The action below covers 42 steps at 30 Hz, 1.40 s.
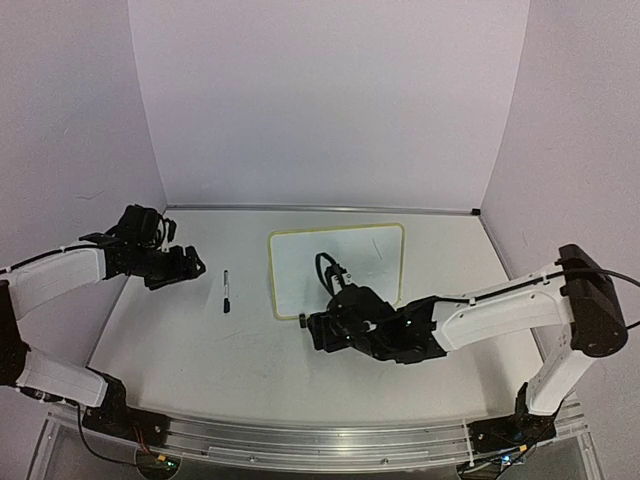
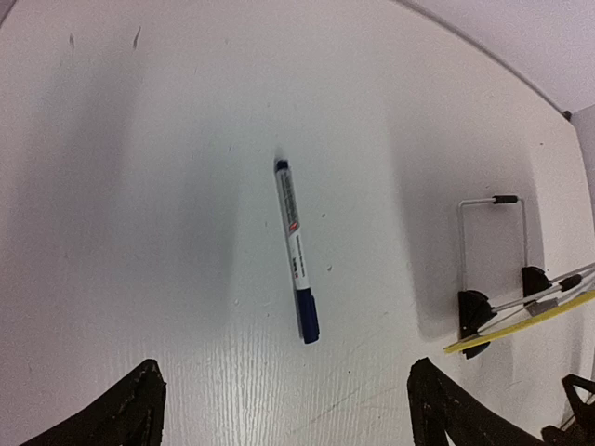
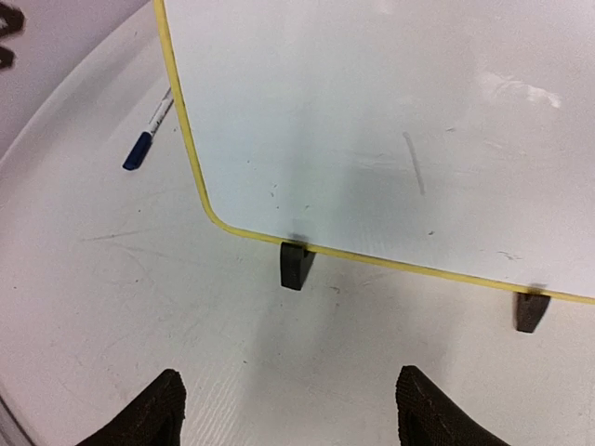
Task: Write a sentence on the whiteboard
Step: Pick up the whiteboard marker from the corner of the board.
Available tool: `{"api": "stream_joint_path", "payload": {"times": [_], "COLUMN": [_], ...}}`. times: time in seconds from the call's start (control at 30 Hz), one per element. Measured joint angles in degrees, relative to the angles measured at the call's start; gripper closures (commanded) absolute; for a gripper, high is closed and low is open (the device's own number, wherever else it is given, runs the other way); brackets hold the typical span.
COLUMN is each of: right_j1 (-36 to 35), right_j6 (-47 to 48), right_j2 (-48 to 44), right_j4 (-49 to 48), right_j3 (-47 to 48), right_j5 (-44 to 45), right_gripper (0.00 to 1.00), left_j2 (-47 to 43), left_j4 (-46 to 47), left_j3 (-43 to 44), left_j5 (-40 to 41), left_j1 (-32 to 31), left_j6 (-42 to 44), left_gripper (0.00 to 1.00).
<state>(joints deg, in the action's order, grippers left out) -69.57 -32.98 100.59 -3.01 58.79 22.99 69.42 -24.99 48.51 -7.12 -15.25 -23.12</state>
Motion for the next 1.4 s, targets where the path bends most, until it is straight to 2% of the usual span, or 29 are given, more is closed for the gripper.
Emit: {"api": "stream_joint_path", "payload": {"times": [0.13,0.3,0.43,0.63,0.73,0.87,1.1,1.27,1.4], "right_j1": [1.37,6.35,10.61,12.01,12.01,12.01,12.01,12.01,12.01], "right_j6": [0.23,0.20,0.03,-0.26,-0.89,-2.03,-3.34,-3.43,-3.47], "right_j2": [-7.37,-12.83,-13.70,-14.06,-14.28,-14.33,-14.33,-14.33,-14.34], "right_j4": [1.27,2.82,3.56,4.19,3.89,3.93,3.90,3.90,3.91], "right_j3": [-3.88,-8.21,-9.96,-11.23,-11.61,-12.18,-12.31,-12.31,-12.31], "right_j5": [0.71,0.23,-0.79,-2.09,-2.84,-3.55,-4.36,-4.42,-4.42], "right_gripper": [0.25,0.27,0.27,0.27,0.27,0.28,0.28,0.28,0.27], "left_j2": [5.69,12.22,17.56,24.91,26.47,28.67,31.71,32.33,32.44], "left_j4": [1.20,4.23,6.40,7.17,7.26,7.48,7.41,7.39,7.50], "left_j3": [-2.70,-2.76,-2.04,1.85,3.03,4.71,5.95,6.52,6.64], "left_j5": [1.28,2.38,1.88,2.33,2.72,2.71,3.06,3.73,4.02], "left_j1": [-2.57,-7.12,-9.49,-9.72,-9.72,-9.72,-9.91,-10.35,-10.47], "left_j6": [-3.57,-6.52,-8.05,-8.70,-8.68,-8.44,-8.21,-7.77,-7.20], "left_gripper": [0.25,0.34,0.52,0.58,0.61,0.79,0.79,0.96,1.00]}}
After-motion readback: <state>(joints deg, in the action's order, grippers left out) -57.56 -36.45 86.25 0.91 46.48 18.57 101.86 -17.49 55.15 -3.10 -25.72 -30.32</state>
